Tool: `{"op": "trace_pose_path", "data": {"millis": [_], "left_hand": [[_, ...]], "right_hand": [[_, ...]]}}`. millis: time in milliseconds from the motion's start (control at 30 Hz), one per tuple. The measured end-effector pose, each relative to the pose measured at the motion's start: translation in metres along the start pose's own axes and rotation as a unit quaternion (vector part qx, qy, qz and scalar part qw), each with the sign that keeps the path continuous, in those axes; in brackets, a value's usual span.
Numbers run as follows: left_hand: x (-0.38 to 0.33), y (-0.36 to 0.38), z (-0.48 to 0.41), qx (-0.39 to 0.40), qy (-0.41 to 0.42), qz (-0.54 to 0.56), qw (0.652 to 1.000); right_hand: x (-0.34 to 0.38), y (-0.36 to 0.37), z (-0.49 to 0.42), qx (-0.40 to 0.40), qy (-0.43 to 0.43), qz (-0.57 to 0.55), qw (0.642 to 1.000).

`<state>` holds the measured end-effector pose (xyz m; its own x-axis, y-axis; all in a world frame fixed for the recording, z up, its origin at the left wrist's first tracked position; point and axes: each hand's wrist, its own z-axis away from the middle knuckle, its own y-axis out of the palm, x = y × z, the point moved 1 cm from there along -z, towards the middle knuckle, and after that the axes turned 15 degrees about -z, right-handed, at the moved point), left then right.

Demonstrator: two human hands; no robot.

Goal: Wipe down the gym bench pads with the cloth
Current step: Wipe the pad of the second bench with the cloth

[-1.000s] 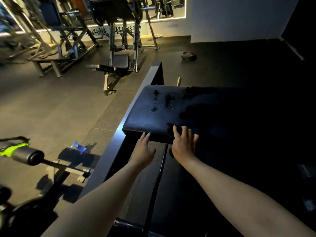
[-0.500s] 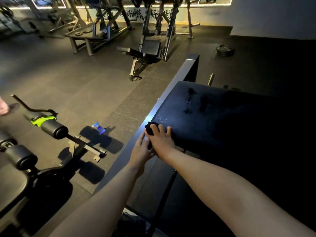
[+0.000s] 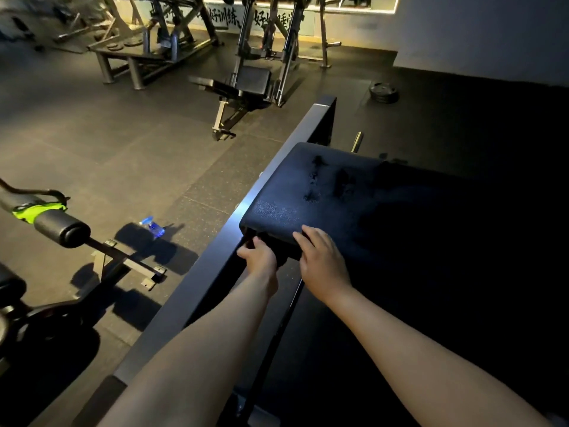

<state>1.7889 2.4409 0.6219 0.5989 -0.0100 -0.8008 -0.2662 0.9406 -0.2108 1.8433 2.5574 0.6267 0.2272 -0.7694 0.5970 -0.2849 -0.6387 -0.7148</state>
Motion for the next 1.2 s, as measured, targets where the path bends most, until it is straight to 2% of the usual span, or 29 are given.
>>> {"op": "trace_pose_path", "data": {"millis": [67, 133, 233, 333, 433, 667, 833, 967, 1133, 1200], "left_hand": [[0.026, 0.020, 0.010, 0.007, -0.005, 0.011, 1.000], [0.057, 0.044, 0.019, 0.055, -0.019, -0.002, 0.998], [0.067, 0.052, 0.032, 0.083, -0.034, 0.027, 0.996], [0.038, 0.037, 0.022, 0.009, -0.003, 0.087, 0.996], [0.016, 0.029, 0.004, -0.040, -0.005, 0.126, 0.991], [0.036, 0.054, 0.045, -0.062, -0.006, 0.009, 0.998], [0.059, 0.069, 0.087, 0.011, 0.030, -0.053, 0.998], [0.065, 0.055, 0.083, 0.064, 0.073, -0.063, 0.993], [0.038, 0.044, 0.068, 0.005, 0.051, 0.042, 0.998], [0.036, 0.057, 0.071, -0.007, 0.036, 0.032, 0.999]], "right_hand": [[0.000, -0.002, -0.002, 0.005, 0.009, -0.026, 1.000], [-0.002, -0.008, 0.000, 0.007, 0.023, -0.034, 0.999], [-0.020, -0.030, 0.013, -0.032, 0.000, 0.027, 0.999], [-0.036, -0.047, 0.029, -0.044, -0.024, 0.079, 0.996], [-0.041, -0.048, 0.033, -0.048, -0.010, 0.048, 0.998], [-0.044, -0.052, 0.031, -0.050, -0.002, -0.039, 0.998], [-0.043, -0.058, 0.036, -0.048, -0.016, -0.053, 0.997], [-0.042, -0.066, 0.053, -0.053, -0.007, 0.034, 0.998], [-0.061, -0.092, 0.084, -0.068, 0.006, 0.109, 0.992], [-0.070, -0.099, 0.092, -0.061, -0.007, 0.122, 0.991]]}}
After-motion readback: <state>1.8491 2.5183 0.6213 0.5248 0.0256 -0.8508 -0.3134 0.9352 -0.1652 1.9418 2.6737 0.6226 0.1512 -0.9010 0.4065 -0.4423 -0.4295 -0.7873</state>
